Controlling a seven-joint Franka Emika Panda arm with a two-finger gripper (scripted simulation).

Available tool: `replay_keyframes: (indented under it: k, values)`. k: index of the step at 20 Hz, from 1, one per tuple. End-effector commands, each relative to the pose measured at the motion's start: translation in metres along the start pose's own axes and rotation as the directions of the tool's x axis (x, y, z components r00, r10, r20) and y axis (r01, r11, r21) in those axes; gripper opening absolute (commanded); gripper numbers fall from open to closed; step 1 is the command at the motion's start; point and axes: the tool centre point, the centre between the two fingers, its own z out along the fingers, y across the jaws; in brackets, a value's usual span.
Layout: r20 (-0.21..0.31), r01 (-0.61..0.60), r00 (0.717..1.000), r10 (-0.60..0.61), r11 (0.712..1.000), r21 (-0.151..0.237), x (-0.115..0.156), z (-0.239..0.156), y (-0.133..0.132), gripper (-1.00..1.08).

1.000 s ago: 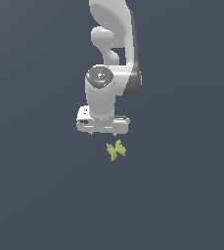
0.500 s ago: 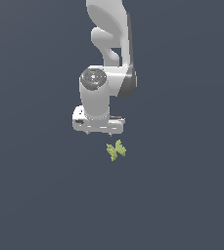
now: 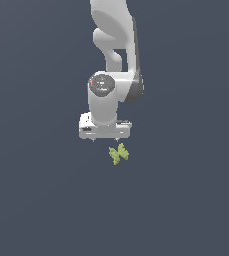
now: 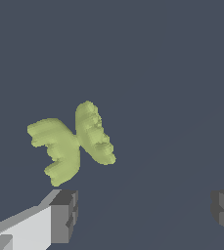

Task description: Pick up the object and move it to a goal position.

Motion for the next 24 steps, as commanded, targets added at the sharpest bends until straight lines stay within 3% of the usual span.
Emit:
replay_keyframes:
  k: [1, 12, 18, 24]
  values:
    - [-0.008, 0.056, 0.998, -0.056, 0.998, 0.001, 0.004, 0.005, -0.008, 1.00]
    - [-0.052, 0.321, 0.946, -0.320, 0.947, 0.001, 0.020, 0.031, -0.051, 1.00]
    - [-0.062, 0.375, 0.925, -0.374, 0.927, 0.001, 0.023, 0.036, -0.061, 1.00]
    - [-0.062, 0.373, 0.926, -0.373, 0.928, 0.001, 0.023, 0.039, -0.061, 1.00]
